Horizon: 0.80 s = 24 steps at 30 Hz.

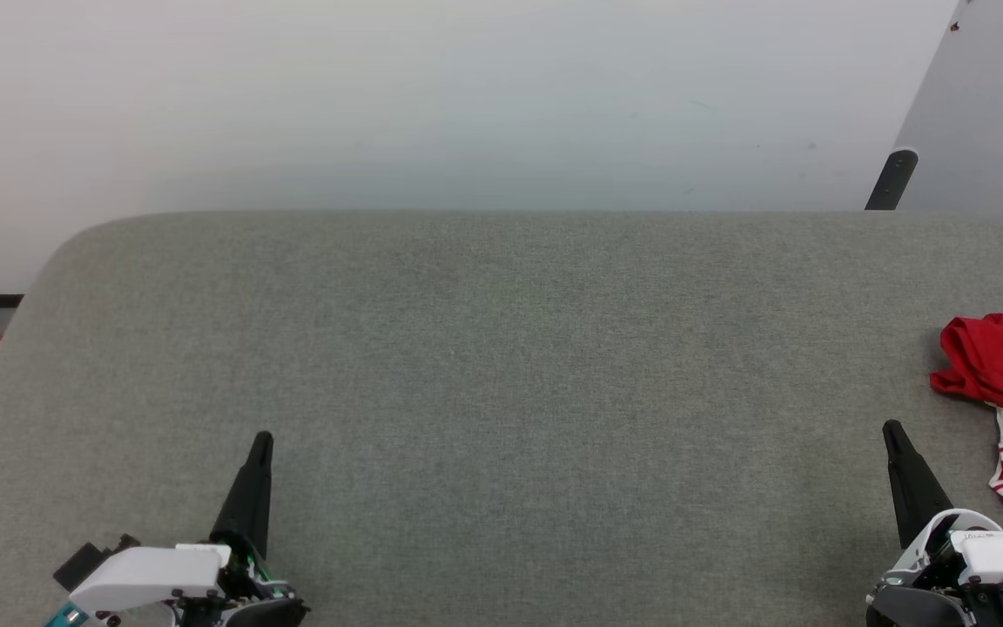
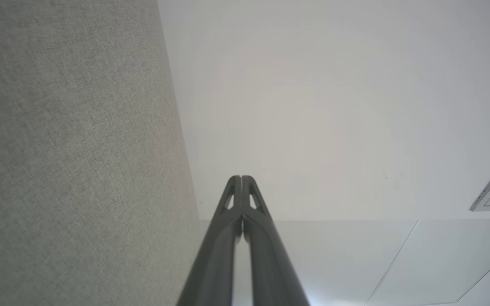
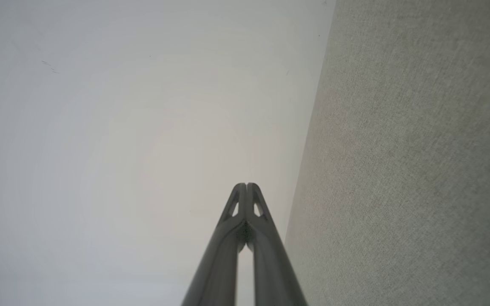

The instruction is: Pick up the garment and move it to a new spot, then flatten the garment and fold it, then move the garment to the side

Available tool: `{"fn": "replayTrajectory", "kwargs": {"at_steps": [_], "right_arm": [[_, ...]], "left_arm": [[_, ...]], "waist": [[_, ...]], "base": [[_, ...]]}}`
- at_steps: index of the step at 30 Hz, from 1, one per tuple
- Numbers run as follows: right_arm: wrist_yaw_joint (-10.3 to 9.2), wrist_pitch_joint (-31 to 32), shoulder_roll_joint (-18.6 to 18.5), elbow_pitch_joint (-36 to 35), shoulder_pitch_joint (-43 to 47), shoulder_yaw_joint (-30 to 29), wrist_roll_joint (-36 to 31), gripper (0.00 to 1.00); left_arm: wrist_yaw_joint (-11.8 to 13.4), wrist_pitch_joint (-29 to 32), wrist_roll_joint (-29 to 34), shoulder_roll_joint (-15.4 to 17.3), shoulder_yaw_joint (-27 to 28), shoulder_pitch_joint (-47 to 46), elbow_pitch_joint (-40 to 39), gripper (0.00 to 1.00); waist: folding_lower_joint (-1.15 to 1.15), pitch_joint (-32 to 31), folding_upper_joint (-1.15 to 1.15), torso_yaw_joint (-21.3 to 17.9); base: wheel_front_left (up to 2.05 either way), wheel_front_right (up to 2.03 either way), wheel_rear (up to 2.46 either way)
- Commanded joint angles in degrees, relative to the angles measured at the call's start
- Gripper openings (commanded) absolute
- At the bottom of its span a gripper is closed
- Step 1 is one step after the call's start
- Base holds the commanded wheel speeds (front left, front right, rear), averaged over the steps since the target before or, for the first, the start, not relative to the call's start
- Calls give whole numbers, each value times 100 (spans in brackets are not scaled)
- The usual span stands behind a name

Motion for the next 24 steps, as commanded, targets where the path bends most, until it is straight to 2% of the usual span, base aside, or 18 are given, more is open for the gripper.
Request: {"fn": "replayTrajectory", "kwargs": {"at_steps": [1,24], "right_arm": [[2,20,11,4,-19,-7,-13,0],[2,22,16,5,-20,-13,-15,0]], "left_arm": [[6,11,17,-9,20,-60,7,0],[6,12,29,-16,29,-61,7,0]], "waist": [[0,0,0,0],[0,0,0,0]], "base": [[0,0,0],[0,0,0]]}}
